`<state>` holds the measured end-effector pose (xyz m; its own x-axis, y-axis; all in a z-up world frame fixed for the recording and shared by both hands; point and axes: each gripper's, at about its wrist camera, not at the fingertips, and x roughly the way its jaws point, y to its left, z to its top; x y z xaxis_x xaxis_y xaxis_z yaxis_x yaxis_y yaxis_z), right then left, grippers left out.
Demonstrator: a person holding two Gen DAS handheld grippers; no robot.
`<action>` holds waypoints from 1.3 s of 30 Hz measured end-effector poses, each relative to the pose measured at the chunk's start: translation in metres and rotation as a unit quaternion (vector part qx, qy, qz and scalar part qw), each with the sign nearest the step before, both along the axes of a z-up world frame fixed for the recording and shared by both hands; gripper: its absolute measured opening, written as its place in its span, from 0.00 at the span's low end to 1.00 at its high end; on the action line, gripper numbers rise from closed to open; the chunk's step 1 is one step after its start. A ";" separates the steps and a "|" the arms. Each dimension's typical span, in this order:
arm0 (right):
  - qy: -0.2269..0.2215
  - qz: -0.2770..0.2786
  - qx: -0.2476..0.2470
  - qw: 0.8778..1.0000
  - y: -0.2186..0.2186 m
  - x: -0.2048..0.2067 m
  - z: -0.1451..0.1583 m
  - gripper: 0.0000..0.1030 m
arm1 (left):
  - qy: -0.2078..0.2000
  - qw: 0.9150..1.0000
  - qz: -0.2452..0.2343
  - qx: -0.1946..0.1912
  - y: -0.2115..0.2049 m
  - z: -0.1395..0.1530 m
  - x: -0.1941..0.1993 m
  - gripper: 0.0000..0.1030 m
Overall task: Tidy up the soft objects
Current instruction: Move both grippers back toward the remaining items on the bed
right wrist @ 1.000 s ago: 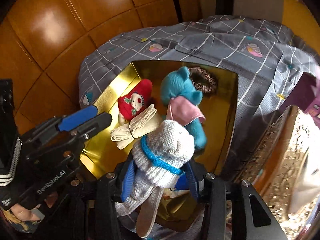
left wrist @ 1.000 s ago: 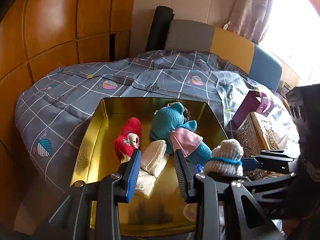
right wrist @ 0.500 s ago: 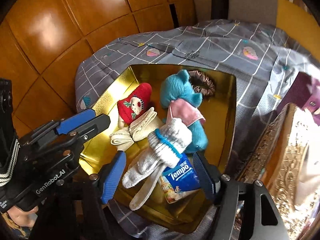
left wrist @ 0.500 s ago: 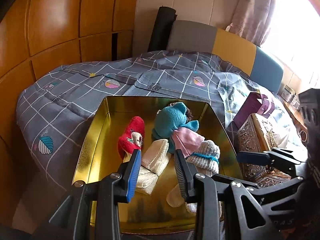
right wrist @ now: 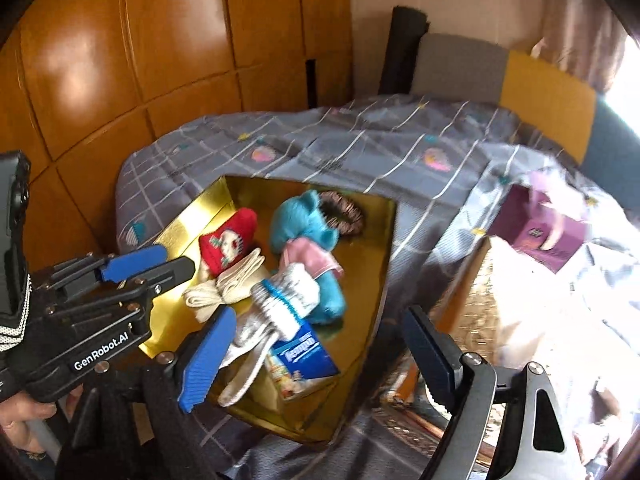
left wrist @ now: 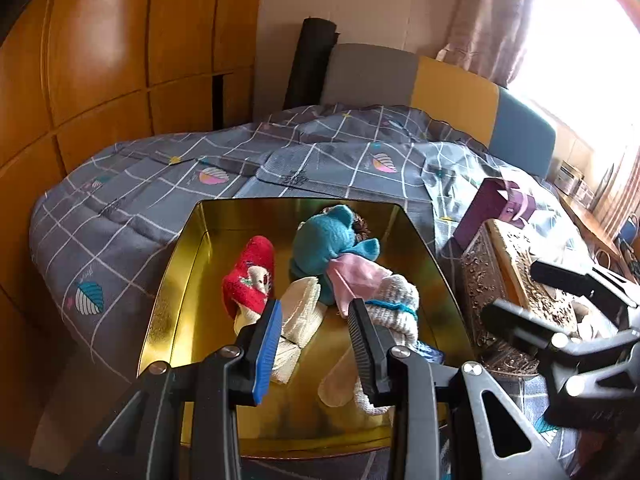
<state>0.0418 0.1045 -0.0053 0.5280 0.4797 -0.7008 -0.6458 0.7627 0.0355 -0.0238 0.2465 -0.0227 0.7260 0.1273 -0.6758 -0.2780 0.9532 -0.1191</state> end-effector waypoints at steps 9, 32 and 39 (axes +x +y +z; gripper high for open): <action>-0.016 -0.073 0.027 0.997 -0.047 0.006 0.010 0.86 | -0.003 1.000 -0.020 0.007 -0.013 0.005 -0.001 0.33; 0.011 -0.341 0.061 0.938 -0.263 0.019 0.002 0.88 | -0.005 0.997 -0.074 0.019 -0.048 0.007 0.003 0.33; 0.021 -0.482 0.118 0.868 -0.373 0.007 0.010 0.89 | -0.010 0.996 -0.082 0.019 -0.053 0.012 0.006 0.33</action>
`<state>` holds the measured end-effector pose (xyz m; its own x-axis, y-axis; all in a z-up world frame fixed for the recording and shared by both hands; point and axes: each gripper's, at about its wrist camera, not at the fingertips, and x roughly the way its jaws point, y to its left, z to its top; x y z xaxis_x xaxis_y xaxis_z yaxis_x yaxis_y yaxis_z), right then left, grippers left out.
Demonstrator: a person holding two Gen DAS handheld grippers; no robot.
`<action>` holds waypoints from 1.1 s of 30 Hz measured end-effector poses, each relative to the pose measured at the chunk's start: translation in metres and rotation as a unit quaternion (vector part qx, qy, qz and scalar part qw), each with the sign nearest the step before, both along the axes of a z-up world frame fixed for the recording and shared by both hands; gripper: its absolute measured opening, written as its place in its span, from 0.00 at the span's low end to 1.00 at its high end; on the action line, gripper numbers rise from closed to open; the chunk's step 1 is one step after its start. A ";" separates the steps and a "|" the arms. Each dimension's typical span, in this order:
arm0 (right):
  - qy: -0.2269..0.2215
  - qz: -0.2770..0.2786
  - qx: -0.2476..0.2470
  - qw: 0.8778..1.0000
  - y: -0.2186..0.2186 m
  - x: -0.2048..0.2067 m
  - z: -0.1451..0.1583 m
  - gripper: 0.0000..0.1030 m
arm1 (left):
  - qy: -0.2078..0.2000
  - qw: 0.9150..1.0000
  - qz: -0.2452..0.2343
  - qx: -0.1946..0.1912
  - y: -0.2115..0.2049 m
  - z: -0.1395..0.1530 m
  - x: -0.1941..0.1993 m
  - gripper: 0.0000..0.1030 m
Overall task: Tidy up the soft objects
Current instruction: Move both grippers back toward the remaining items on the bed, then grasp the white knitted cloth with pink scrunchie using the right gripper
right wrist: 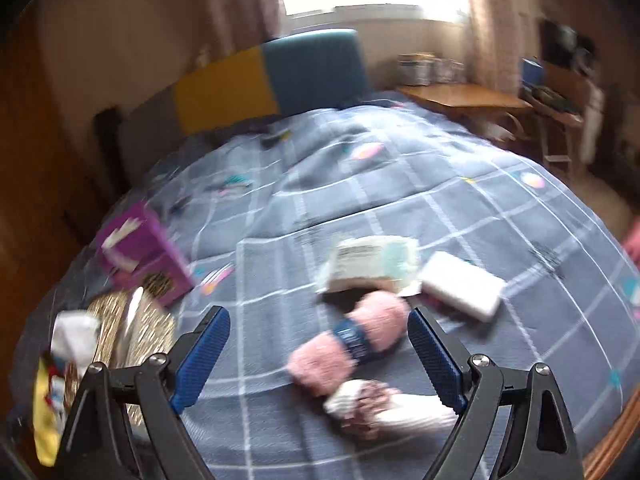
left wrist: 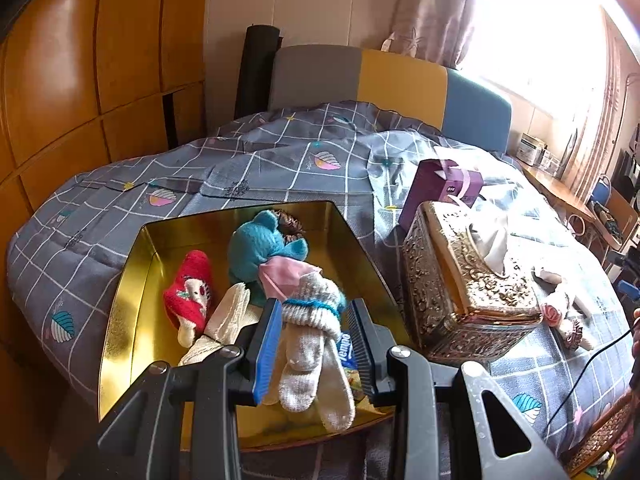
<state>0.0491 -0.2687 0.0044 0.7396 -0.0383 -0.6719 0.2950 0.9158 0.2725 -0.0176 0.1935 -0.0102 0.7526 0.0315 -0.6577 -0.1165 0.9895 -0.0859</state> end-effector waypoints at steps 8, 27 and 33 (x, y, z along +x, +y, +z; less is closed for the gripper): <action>0.069 -0.065 0.122 0.988 -0.071 -0.005 -0.033 0.90 | -0.014 0.999 -0.033 0.004 -0.021 0.013 0.002 0.33; 0.300 0.271 -0.080 0.911 0.018 0.046 -0.104 0.90 | -0.045 0.992 -0.121 -0.002 -0.064 0.044 -0.002 0.33; 0.316 0.290 -0.098 0.898 0.025 0.047 -0.115 0.46 | -0.053 0.984 -0.168 0.000 -0.090 0.053 -0.001 0.33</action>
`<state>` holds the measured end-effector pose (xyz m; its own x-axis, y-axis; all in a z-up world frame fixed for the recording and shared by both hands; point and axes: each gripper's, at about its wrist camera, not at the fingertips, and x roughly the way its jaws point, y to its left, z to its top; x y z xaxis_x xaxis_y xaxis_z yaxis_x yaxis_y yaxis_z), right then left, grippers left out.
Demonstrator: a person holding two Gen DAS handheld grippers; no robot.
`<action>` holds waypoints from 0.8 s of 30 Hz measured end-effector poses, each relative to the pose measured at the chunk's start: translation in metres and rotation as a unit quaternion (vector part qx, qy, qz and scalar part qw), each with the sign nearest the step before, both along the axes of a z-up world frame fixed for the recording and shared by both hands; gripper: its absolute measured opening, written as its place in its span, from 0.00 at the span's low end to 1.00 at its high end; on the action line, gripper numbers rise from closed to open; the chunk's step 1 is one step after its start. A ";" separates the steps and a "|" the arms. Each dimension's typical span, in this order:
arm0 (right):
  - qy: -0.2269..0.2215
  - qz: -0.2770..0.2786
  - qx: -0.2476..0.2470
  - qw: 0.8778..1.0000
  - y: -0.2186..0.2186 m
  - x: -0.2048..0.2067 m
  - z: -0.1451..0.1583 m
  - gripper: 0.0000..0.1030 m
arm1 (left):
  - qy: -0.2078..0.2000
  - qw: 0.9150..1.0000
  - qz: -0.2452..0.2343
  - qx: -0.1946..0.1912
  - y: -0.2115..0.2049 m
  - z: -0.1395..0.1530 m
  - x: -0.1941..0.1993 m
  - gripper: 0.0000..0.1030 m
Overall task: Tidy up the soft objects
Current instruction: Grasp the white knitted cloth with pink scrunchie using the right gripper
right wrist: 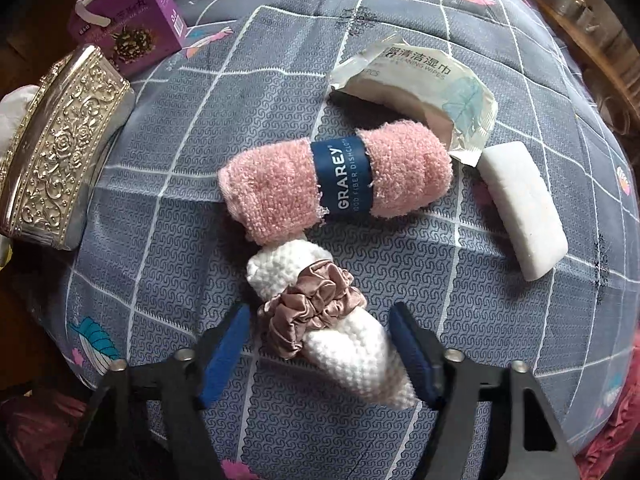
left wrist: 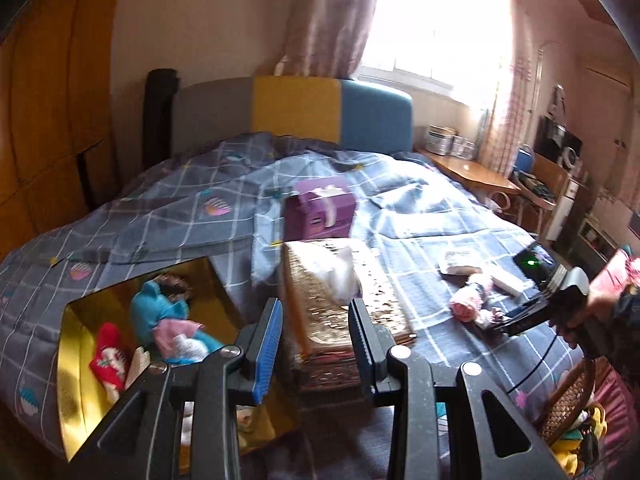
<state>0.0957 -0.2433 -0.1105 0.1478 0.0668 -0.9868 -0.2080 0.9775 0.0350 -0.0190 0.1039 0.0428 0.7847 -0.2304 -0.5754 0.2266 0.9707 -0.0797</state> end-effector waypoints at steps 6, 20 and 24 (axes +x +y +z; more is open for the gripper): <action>-0.018 0.026 -0.037 0.999 0.010 -0.016 0.014 0.39 | 0.003 0.998 -0.055 0.012 -0.032 0.004 0.004 0.33; -0.065 -0.370 0.043 0.926 -0.103 -0.009 0.008 0.44 | 0.069 0.979 -0.185 0.043 -0.149 -0.015 0.035 0.34; -0.068 -0.382 0.045 0.920 -0.105 -0.008 -0.003 0.45 | 0.097 0.971 -0.209 0.063 -0.183 -0.034 0.053 0.34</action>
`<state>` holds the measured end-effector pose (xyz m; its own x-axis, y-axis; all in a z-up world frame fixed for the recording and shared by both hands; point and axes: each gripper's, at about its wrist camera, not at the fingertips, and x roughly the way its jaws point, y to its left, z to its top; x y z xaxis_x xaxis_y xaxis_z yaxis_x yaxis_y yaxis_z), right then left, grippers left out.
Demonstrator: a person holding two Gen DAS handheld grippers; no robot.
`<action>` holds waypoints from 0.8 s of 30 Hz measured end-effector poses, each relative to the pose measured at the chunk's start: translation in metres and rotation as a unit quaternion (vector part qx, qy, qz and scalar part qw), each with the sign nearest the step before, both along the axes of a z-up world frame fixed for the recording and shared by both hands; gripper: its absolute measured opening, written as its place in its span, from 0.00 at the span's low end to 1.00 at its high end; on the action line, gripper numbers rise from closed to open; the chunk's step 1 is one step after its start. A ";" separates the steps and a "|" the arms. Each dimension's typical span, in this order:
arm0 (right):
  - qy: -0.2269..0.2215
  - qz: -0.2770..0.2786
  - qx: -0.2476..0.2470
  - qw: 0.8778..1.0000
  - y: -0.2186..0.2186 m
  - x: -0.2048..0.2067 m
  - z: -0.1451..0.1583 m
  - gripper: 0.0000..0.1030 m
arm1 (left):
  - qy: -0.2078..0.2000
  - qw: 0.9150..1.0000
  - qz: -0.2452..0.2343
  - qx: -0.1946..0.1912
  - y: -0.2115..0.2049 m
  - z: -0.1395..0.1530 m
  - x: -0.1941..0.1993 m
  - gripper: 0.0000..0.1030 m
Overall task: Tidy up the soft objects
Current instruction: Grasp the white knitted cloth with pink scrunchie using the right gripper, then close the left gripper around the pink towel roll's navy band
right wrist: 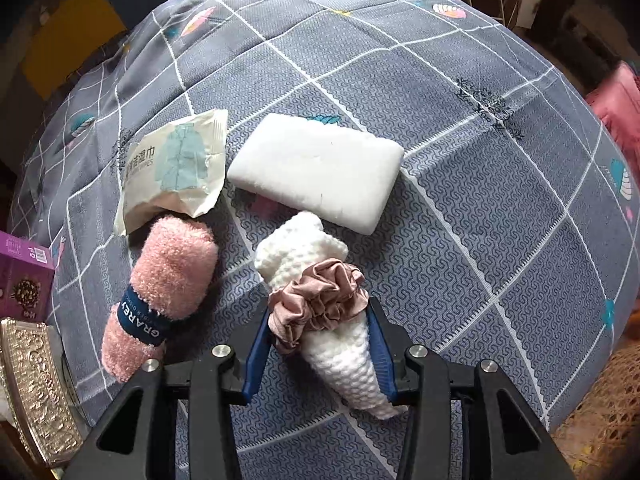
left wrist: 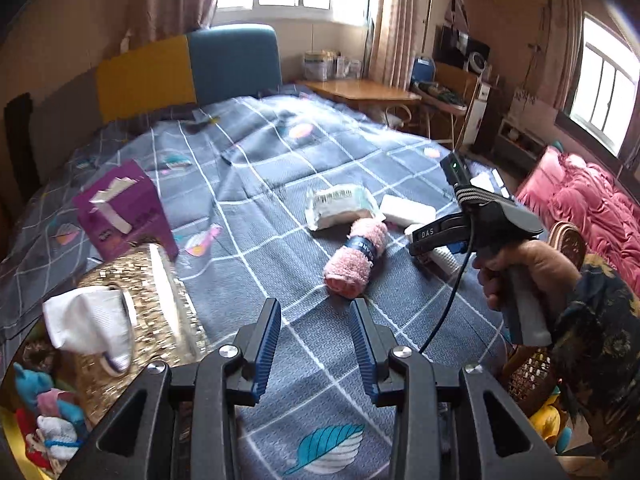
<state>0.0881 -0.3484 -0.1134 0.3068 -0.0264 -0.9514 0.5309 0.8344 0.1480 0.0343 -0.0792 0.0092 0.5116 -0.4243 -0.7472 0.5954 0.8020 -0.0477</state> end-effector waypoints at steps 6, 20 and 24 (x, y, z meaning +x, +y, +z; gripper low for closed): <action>0.007 0.007 -0.009 1.000 0.011 0.007 -0.004 0.50 | 0.050 0.998 -0.023 0.031 -0.045 -0.041 0.032 0.34; -0.029 -0.036 0.062 0.997 -0.022 0.003 -0.001 0.56 | 0.057 0.986 -0.123 0.095 -0.134 -0.085 0.073 0.58; -0.034 -0.043 0.070 0.996 -0.027 -0.001 -0.002 0.56 | 0.065 0.985 -0.125 0.103 -0.151 -0.099 0.088 0.58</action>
<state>0.0872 -0.3749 -0.1150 0.3729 0.0766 -0.9247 0.5836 0.7554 0.2980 0.1225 -0.2300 -0.0896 0.3052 -0.3581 -0.8824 0.7754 0.6313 0.0120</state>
